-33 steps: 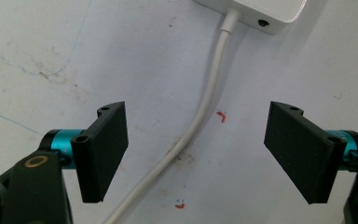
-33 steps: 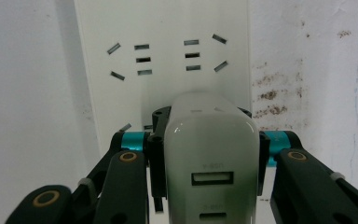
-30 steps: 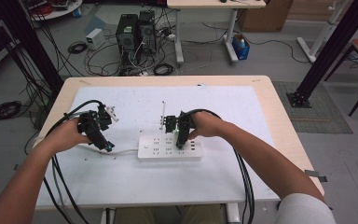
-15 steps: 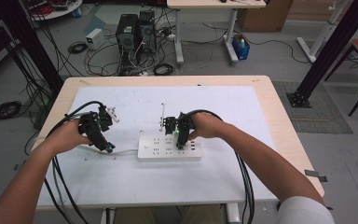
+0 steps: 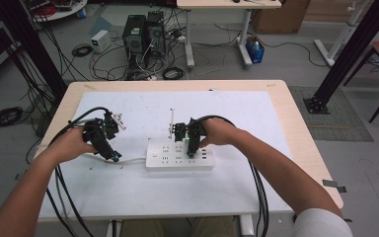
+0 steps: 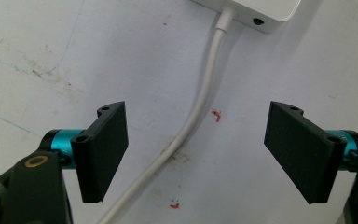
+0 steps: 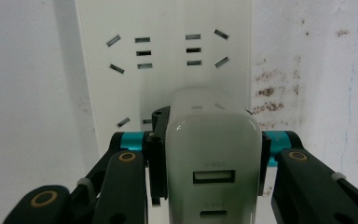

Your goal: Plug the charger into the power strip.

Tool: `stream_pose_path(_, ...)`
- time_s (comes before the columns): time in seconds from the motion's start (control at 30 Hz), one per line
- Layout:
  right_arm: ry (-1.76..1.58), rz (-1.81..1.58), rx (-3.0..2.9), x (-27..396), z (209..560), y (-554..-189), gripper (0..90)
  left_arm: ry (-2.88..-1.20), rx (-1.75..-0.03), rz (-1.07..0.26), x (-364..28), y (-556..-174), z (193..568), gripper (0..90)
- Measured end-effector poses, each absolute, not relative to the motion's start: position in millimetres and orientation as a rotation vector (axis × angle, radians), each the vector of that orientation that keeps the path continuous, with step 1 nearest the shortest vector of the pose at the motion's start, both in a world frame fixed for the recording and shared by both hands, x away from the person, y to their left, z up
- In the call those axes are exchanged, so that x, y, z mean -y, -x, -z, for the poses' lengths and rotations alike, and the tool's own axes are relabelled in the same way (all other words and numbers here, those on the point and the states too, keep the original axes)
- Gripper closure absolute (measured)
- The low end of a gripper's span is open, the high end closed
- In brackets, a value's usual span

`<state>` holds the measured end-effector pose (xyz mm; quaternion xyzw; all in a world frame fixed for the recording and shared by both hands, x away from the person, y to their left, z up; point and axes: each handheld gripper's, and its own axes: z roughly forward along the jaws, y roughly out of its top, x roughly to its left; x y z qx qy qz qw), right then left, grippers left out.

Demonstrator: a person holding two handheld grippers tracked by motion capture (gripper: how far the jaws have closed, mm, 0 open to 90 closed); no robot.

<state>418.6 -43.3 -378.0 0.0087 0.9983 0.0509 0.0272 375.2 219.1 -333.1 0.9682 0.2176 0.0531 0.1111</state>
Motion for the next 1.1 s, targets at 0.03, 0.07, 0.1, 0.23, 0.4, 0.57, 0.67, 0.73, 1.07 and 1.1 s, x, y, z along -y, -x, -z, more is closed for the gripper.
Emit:
stream_pose_path(0.03,-0.022,-0.152,-3.081,43.1,378.0,-418.0,61.9,-2.846,-0.636,-0.157,-219.0,-375.1,333.3,21.7)
stream_pose_path(0.07,-0.014,-0.148,-3.077,42.6,377.9,-417.2,62.1,-2.845,-0.638,-0.159,-218.9,-375.0,333.4,21.7)
stream_pose_path(0.1,-0.010,-0.143,-3.066,42.0,378.1,-416.0,62.1,-2.846,-0.636,-0.157,-218.9,-375.2,333.3,21.7)
stream_pose_path(0.23,0.049,-0.124,-3.012,40.4,378.9,-407.7,62.3,-2.837,-0.638,-0.164,-218.9,-375.1,332.3,21.7)
stream_pose_path(0.4,-0.043,-0.145,-3.083,42.1,378.5,-418.1,62.3,-2.846,-0.630,-0.165,-219.2,-374.3,331.6,21.7)
stream_pose_path(0.57,-0.056,-0.142,-3.080,40.7,379.0,-417.3,62.4,-2.836,-0.643,-0.162,-220.1,-375.6,332.6,21.7)
stream_pose_path(0.67,-0.002,-0.124,-3.038,38.7,379.3,-411.3,62.5,-2.835,-0.631,-0.161,-217.4,-376.4,332.9,21.7)
stream_pose_path(0.73,-0.003,-0.114,-3.051,37.9,379.1,-413.1,62.5,-2.834,-0.624,-0.163,-215.9,-375.5,333.2,21.7)
stream_pose_path(1.07,-0.030,-0.110,-3.102,37.6,379.4,-420.1,62.5,-2.819,-0.650,-0.166,-220.9,-372.6,333.6,21.7)
stream_pose_path(1.1,-0.033,-0.099,-3.112,36.6,379.5,-421.4,62.6,-2.824,-0.642,-0.165,-221.4,-372.7,333.5,21.7)
